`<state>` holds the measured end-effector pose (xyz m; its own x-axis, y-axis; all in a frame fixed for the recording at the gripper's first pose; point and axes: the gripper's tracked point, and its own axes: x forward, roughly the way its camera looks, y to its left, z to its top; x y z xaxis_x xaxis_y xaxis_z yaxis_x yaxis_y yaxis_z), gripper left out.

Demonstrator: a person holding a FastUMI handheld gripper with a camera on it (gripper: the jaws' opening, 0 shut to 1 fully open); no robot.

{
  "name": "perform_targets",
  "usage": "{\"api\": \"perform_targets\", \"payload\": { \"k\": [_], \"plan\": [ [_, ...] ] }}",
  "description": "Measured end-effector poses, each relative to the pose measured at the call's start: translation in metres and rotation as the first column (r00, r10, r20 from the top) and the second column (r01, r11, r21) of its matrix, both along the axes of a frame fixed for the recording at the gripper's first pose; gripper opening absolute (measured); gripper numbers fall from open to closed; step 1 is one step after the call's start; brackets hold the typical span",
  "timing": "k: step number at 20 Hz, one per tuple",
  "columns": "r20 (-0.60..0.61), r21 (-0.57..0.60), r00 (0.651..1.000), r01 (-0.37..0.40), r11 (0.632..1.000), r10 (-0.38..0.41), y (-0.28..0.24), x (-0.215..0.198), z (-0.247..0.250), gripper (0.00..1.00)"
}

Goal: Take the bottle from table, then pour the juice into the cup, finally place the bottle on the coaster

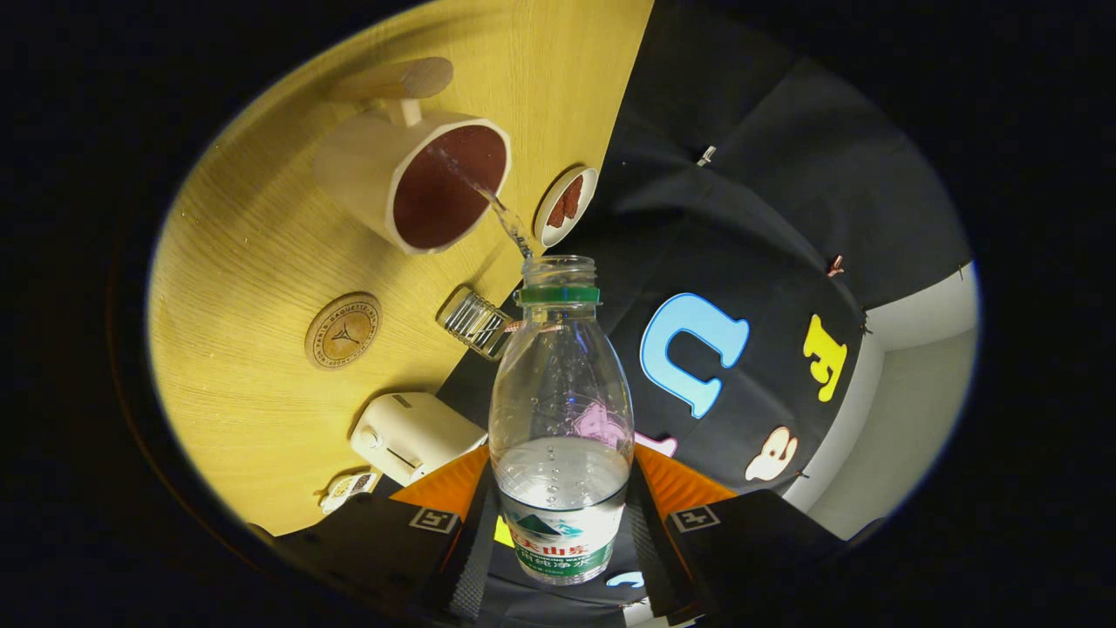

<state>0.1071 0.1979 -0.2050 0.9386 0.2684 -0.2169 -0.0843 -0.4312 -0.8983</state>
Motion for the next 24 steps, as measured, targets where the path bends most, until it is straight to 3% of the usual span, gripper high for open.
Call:
{"api": "perform_targets", "payload": {
  "k": [10,18,20,24],
  "plan": [
    [0.000,-0.066,0.999,-0.047,0.997,0.047,0.003,-0.003,-0.010,0.72],
    [-0.125,0.159,0.990,0.080,0.984,-0.061,0.000,-0.020,-0.039,0.72],
    [-0.217,0.283,0.969,0.180,0.942,-0.120,-0.006,-0.026,-0.052,0.73],
    [-0.353,0.528,0.922,0.334,0.781,-0.156,0.000,-0.034,-0.058,0.73]
  ]
}}
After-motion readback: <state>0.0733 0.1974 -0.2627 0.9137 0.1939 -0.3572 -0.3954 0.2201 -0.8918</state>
